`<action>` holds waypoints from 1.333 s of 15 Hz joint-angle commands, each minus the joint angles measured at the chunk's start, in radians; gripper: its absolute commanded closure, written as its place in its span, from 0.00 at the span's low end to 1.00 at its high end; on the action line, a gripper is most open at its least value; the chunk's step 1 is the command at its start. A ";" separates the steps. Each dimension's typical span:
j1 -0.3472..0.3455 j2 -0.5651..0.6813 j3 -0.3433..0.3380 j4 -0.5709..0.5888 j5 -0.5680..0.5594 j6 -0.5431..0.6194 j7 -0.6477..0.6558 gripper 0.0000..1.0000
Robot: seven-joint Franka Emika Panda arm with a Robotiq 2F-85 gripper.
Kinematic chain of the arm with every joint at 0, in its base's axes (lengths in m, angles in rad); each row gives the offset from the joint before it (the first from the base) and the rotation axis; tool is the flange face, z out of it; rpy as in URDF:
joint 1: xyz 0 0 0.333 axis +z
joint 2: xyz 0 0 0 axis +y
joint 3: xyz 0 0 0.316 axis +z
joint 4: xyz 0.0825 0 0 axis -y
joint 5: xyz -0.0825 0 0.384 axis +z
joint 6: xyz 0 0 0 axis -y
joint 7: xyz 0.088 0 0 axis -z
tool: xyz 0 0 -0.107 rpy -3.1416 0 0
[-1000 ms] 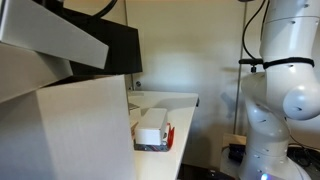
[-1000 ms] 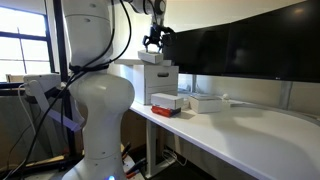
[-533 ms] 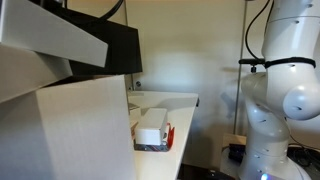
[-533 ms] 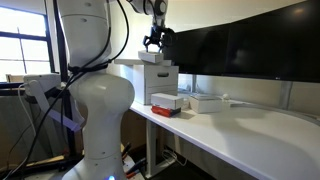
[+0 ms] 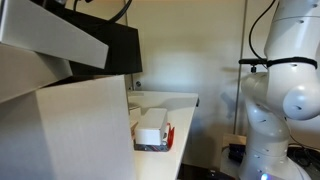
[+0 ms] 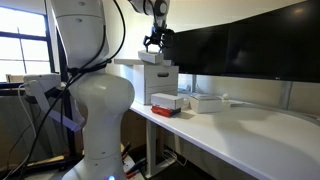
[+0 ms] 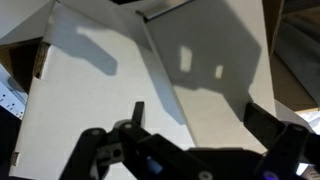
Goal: Remove the white box from the top of the storage box.
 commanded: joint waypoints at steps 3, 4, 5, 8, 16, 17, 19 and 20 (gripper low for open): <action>-0.004 -0.035 -0.005 -0.062 0.028 0.046 -0.015 0.40; -0.004 -0.035 -0.005 -0.062 0.027 0.046 -0.015 0.46; -0.003 -0.035 -0.005 -0.061 0.026 0.044 -0.015 0.54; -0.004 -0.035 -0.009 -0.060 0.024 0.053 -0.013 0.71; -0.003 0.007 0.000 -0.049 -0.005 0.089 0.020 0.96; -0.002 0.014 0.003 -0.046 -0.005 0.086 0.022 0.94; 0.001 0.029 0.012 -0.038 -0.005 0.088 0.027 0.92; 0.001 0.036 0.016 -0.031 -0.006 0.098 0.033 0.92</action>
